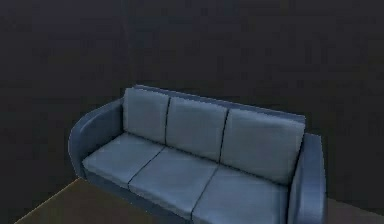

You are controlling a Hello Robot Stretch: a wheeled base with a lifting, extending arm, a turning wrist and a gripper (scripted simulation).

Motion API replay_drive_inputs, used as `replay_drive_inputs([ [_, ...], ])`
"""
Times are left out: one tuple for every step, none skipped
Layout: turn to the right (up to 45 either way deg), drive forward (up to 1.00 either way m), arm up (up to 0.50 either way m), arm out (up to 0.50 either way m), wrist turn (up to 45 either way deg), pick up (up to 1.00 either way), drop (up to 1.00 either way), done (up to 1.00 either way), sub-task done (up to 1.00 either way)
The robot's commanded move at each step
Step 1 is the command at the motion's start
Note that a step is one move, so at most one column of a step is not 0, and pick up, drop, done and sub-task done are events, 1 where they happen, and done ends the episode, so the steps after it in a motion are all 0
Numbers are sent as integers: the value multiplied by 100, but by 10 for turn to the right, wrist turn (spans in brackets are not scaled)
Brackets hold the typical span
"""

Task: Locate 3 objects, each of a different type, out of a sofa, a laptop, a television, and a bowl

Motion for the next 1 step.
replay_drive_inputs([
  [450,0,0,0,0,0,0,0,0],
])
